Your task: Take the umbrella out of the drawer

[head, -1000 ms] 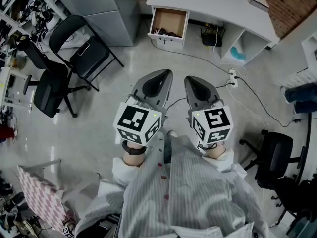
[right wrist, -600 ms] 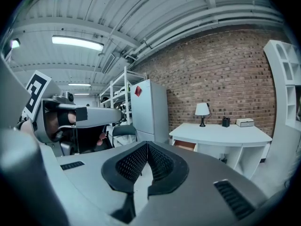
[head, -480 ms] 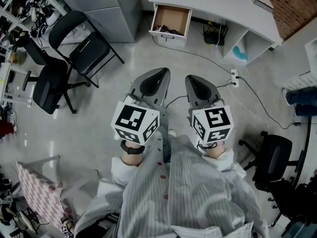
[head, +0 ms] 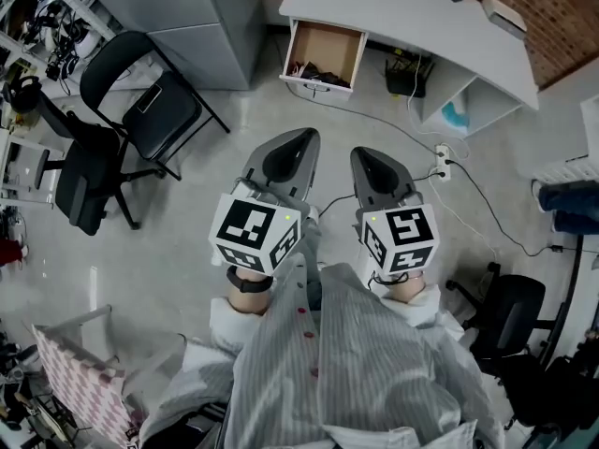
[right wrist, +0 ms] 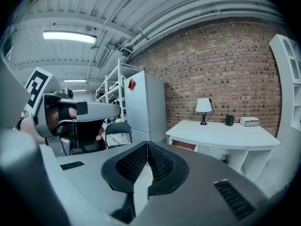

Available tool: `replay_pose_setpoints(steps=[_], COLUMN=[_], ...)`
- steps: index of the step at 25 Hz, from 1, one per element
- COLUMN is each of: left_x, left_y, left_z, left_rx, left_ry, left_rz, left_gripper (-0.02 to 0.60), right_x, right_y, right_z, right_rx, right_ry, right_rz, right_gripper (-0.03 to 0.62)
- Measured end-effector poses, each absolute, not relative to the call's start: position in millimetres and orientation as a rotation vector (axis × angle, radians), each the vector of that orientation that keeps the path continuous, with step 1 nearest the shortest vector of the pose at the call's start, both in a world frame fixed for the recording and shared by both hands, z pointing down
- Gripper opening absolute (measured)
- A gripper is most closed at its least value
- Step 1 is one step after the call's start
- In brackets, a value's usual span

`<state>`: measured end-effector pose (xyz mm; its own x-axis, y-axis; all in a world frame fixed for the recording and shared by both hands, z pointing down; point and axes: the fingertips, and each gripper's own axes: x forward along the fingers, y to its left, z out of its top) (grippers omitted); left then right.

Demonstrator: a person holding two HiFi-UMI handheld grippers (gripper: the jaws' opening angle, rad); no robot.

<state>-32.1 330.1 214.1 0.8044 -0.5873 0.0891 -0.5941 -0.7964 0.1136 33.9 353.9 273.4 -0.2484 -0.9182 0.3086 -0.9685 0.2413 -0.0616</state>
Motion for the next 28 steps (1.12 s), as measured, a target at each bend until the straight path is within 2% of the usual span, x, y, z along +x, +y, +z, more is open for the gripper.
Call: replay_pose_setpoints(steps=[15,28], left_x=[-13,-8], left_y=[184,134], left_z=[202,227], left_rx=[2.884,2.865], left_ry=[-0.899,-0.896], left_rz=[0.054,0.114], left_gripper=[0.009,0.009], right_x=[57,74], right_y=[212,162], right_z=[264,286], right_rx=[1.839,1.873], right_ry=[-2.255,-2.218], right_rz=[0.337,0.389], right_gripper=[0.035,0.035])
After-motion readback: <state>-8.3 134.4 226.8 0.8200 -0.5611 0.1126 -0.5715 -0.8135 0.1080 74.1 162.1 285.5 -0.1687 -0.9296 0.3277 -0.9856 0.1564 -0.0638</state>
